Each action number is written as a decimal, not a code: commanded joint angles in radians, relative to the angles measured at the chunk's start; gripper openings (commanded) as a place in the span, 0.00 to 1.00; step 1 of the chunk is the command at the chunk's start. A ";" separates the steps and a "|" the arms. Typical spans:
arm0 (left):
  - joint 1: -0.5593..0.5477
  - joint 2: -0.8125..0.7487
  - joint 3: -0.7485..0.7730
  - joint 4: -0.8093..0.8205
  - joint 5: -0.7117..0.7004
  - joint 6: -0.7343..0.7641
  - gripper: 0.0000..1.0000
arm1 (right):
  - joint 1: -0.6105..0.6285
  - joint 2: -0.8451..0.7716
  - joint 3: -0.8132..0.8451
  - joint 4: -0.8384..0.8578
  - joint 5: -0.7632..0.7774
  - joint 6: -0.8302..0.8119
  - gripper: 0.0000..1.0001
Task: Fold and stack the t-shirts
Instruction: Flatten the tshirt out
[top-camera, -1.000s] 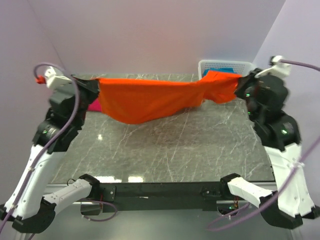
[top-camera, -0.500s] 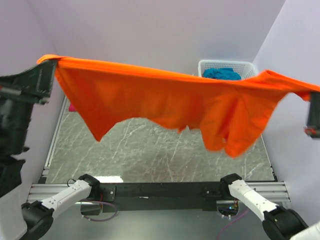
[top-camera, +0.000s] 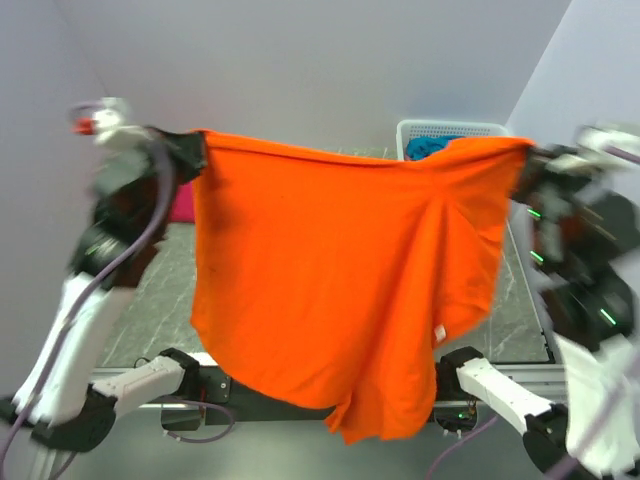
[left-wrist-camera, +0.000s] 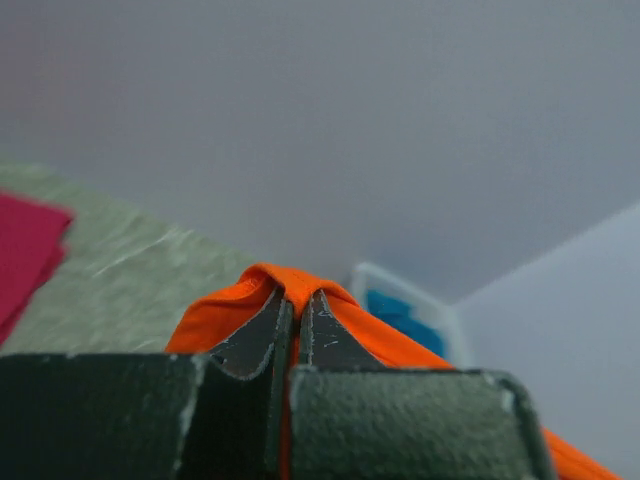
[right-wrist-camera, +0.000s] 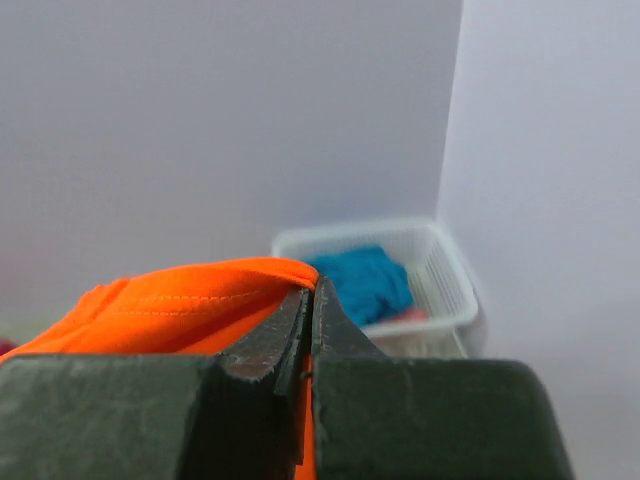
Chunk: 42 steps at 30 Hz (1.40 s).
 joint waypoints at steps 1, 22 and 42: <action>0.035 0.114 -0.123 -0.014 -0.245 -0.052 0.01 | -0.011 0.105 -0.202 0.164 0.085 -0.053 0.00; 0.269 0.622 -0.332 0.062 0.077 -0.129 0.99 | -0.018 0.609 -0.553 0.257 -0.363 0.380 0.82; 0.267 0.728 -0.486 0.095 0.152 -0.115 0.99 | 0.013 0.949 -0.614 0.131 -0.284 0.505 0.82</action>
